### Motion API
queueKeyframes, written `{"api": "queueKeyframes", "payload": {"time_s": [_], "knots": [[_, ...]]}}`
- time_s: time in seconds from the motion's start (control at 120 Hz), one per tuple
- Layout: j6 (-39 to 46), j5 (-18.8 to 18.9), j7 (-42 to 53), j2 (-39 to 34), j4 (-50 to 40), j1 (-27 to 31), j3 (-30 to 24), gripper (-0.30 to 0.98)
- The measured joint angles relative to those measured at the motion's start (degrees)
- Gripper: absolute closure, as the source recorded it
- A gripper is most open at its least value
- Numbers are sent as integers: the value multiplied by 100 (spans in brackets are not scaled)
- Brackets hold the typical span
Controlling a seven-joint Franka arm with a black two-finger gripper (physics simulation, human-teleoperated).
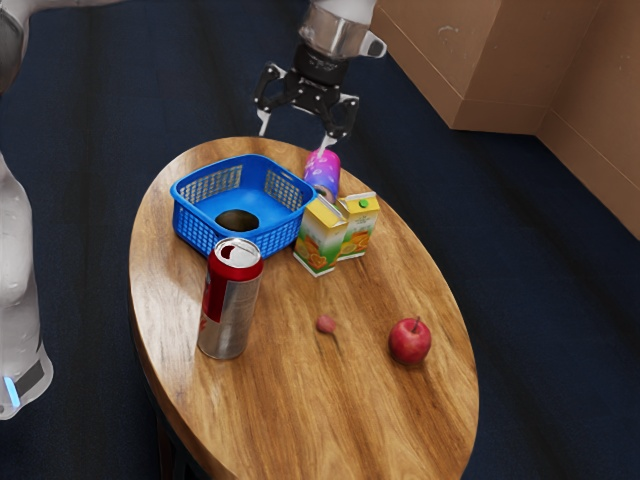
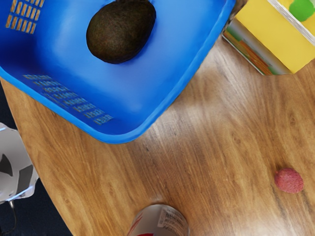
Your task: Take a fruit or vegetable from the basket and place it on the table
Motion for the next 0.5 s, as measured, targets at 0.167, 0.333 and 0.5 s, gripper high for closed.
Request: {"api": "queueKeyframes", "payload": {"time_s": [0.167,0.333,0.5], "knots": [[530,16,-1213,1,-1,-42,26,0],[772,550,-216,97,-1,108,37,0],[990,1051,1461,211,-127,117,292,0]]}}
